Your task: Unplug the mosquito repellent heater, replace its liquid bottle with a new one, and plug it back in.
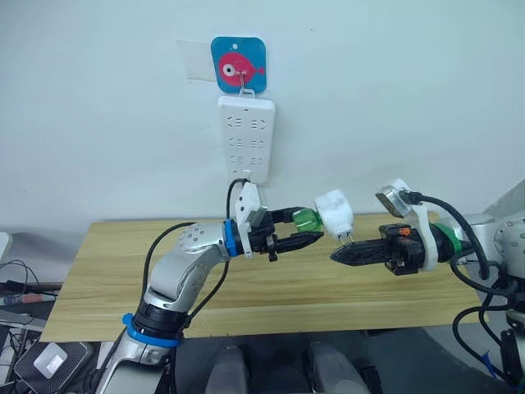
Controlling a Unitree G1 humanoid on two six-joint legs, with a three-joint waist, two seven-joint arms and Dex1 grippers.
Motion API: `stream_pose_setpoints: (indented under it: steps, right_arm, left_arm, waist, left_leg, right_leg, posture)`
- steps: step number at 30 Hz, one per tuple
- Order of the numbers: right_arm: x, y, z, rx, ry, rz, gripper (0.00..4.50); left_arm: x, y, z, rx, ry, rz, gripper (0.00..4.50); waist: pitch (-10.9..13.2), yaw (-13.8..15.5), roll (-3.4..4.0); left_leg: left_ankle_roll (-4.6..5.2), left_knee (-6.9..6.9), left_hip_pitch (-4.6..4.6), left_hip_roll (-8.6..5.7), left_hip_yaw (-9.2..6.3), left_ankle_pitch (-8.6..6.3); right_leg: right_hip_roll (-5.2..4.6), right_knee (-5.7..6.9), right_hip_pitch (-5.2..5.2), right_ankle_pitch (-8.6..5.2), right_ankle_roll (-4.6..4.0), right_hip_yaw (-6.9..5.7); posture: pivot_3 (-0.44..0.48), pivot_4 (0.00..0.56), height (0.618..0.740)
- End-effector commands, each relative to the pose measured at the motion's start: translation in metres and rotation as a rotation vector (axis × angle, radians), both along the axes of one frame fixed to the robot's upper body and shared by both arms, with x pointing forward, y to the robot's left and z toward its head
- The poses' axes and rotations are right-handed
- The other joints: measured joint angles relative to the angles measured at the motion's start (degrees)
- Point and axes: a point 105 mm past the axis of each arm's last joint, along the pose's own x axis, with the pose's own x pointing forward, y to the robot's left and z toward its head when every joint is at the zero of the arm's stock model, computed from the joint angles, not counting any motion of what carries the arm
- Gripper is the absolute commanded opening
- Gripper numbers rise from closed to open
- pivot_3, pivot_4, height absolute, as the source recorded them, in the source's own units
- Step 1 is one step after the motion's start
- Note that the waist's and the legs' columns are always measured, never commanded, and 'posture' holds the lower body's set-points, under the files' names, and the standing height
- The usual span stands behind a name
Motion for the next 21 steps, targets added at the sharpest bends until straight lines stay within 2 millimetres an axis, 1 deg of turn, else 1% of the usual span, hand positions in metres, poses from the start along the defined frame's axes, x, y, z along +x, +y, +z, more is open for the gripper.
stream_pose_setpoints:
  steps: [1,6,10,16,21]
  right_arm:
    - [0.000,0.003,0.023,0.062,-0.059,0.025,0.02]
    - [0.005,0.006,0.036,0.098,-0.075,0.025,0.02]
    - [0.012,0.012,0.048,0.136,-0.104,0.014,0.02]
    - [0.016,0.021,0.052,0.148,-0.133,-0.011,0.02]
    - [0.014,0.021,0.048,0.123,-0.139,-0.016,0.02]
  left_arm:
    - [-0.008,-0.005,0.005,-0.003,-0.029,-0.045,2.26]
    - [-0.012,-0.006,0.002,0.017,-0.031,-0.066,2.26]
    - [-0.018,-0.007,-0.004,0.052,-0.032,-0.097,2.26]
    - [-0.020,-0.009,-0.005,0.049,-0.026,-0.102,2.26]
    - [-0.018,-0.008,-0.004,0.047,-0.026,-0.090,2.26]
  waist:
    - [0.0,0.0,0.00]
    - [0.0,0.0,0.01]
    - [0.0,-0.1,0.01]
    - [0.0,-0.1,0.01]
    - [0.0,-0.1,0.01]
  left_leg:
    - [0.00,0.00,0.00,0.00,0.00,0.00]
    - [0.00,0.01,0.00,0.00,-0.01,0.00]
    - [0.00,0.00,0.00,0.00,0.01,0.00]
    - [0.00,0.00,-0.01,0.01,0.01,0.00]
    - [0.00,0.00,-0.01,0.01,0.00,0.00]
  right_leg:
    - [0.00,0.00,0.00,0.00,0.00,0.00]
    - [0.00,0.02,0.00,0.00,0.00,-0.01]
    - [0.00,0.00,-0.01,0.00,0.00,0.01]
    - [0.00,0.01,-0.01,0.00,0.00,0.01]
    - [-0.01,0.01,-0.02,0.00,0.00,0.00]
  posture:
    - [-0.114,0.164,0.740]
    - [-0.114,0.157,0.740]
    - [-0.113,0.153,0.740]
    - [-0.110,0.148,0.740]
    - [-0.110,0.150,0.740]
